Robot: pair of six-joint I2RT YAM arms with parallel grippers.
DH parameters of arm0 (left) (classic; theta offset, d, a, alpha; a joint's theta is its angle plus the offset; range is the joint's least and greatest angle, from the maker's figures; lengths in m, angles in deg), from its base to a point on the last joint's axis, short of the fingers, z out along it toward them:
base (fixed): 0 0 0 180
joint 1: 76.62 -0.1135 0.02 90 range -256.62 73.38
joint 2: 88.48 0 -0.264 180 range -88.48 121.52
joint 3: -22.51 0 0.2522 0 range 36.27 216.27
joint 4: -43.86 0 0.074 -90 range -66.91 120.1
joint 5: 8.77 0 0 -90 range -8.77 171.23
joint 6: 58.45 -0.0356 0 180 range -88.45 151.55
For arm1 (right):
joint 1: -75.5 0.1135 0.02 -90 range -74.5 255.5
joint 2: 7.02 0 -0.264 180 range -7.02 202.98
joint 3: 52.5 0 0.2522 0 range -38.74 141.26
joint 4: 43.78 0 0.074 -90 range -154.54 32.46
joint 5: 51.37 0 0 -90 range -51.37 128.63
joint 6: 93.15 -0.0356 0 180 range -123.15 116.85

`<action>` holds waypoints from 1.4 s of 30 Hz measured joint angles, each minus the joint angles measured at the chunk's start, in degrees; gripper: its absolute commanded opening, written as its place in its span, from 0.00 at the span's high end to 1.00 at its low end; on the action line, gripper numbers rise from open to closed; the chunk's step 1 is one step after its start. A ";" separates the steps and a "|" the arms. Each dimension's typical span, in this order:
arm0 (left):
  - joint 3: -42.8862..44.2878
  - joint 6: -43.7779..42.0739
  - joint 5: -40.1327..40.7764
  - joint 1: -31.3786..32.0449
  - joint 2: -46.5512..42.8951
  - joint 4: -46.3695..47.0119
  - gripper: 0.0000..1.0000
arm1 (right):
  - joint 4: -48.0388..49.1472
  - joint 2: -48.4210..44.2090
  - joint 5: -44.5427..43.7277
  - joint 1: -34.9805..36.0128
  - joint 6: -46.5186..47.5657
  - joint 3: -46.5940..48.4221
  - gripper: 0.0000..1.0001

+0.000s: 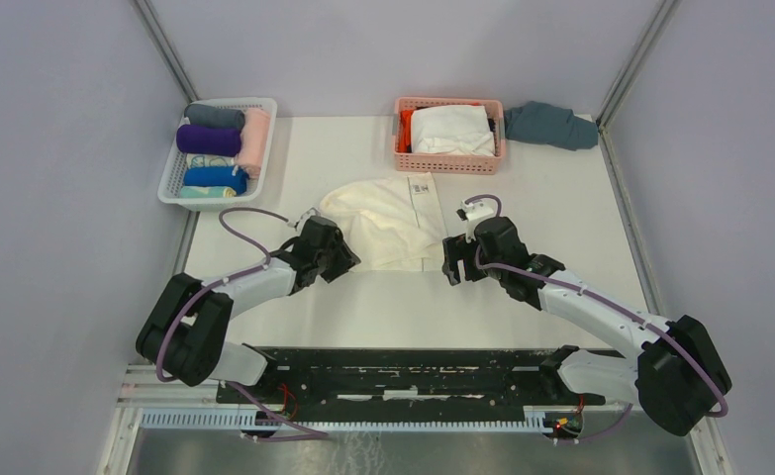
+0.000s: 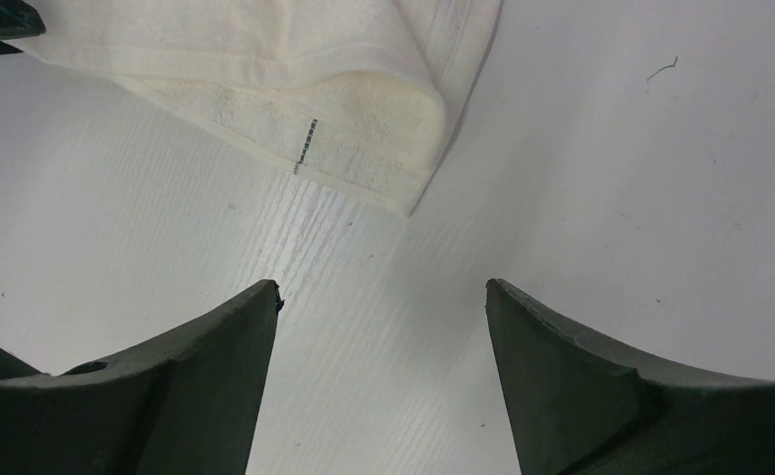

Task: Roll the towels
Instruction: Move the towel to the center of the board, then flatten out the towel at the center of the board.

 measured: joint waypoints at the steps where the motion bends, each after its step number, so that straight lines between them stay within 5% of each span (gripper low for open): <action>1: -0.20 0.00 0.17 0.00 0.07 -0.24 0.50 | 0.00 0.00 0.13 0.00 0.00 0.00 0.16; 5: -0.37 0.00 0.35 0.00 0.90 -0.90 0.55 | 0.02 0.04 0.31 0.00 0.00 0.00 0.16; 14: -0.20 -0.09 0.26 0.00 2.38 -0.79 0.92 | 0.02 0.11 0.37 0.00 0.00 0.00 0.16; 17: 1.25 -1.07 0.46 0.00 1.29 -4.15 0.96 | 0.00 0.17 0.35 0.00 0.02 0.00 0.15; 31: 27.45 -26.27 21.55 -2.91 -19.65 -28.72 0.97 | -0.48 8.28 -0.13 0.00 1.55 7.15 0.15; 37: 27.02 -40.13 36.39 -3.17 -25.29 -28.92 0.97 | -1.92 18.71 -0.81 0.00 2.36 16.65 0.24; 42: 21.27 -46.47 41.22 -3.26 -28.79 -24.79 0.97 | -2.38 26.53 0.74 0.04 1.97 22.47 0.32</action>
